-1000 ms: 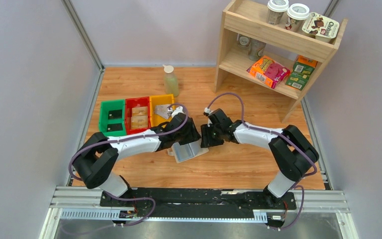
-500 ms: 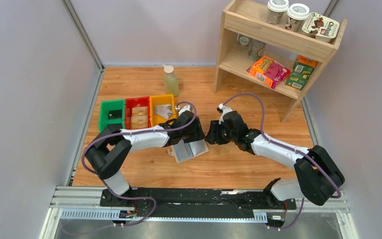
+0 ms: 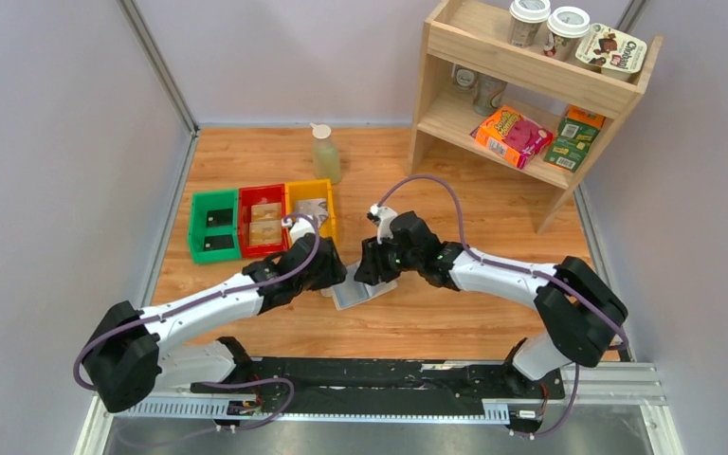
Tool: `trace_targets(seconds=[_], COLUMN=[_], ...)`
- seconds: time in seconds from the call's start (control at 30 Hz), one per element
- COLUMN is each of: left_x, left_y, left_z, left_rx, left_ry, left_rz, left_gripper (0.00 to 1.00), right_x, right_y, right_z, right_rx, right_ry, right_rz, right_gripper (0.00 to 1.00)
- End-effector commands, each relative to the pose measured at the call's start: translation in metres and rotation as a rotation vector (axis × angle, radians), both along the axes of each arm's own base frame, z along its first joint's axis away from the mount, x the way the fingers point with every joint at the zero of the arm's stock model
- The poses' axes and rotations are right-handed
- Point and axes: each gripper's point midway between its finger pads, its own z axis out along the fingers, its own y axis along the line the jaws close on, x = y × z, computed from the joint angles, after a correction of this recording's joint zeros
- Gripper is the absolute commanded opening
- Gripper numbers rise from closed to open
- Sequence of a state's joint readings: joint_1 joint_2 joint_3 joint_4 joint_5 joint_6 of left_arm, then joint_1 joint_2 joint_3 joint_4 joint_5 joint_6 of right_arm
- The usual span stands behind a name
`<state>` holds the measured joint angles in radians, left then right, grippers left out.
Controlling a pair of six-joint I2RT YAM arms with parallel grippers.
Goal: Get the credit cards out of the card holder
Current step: Open the card holder at the center of the board.
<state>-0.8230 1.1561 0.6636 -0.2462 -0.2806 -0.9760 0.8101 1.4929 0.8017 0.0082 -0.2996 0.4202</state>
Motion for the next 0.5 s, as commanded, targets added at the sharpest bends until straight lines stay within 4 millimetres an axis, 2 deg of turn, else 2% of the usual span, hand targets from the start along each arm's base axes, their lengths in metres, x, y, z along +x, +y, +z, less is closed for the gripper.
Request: trace_targets(seconds=[0.0,0.1,0.27,0.37,0.47], left_x=[-0.024,-0.035,-0.038,-0.039,-0.039], left_y=[0.037,0.056,0.070,0.075,0.075], left_z=[-0.034,-0.041,-0.047,-0.054,-0.062], left_rx=[0.086,0.124,0.143,0.171,0.176], left_ry=[0.084,0.109,0.095,0.106,0.114], left_rz=[0.078,0.120,0.161,0.170,0.174], left_gripper=[0.60,0.59,0.58,0.57,0.53], right_x=[0.006,0.007,0.009,0.008,0.007], right_y=[0.015,0.016,0.014,0.016,0.020], right_z=[-0.001,-0.013,-0.030,-0.035,-0.040], right_rx=[-0.066,-0.159,-0.288,-0.359,-0.413], right_ry=[-0.035,-0.038,-0.057,-0.083,-0.105], right_rz=[0.023,0.008,-0.023,-0.027,-0.025], right_gripper=[0.48,0.61,0.84,0.92,0.94])
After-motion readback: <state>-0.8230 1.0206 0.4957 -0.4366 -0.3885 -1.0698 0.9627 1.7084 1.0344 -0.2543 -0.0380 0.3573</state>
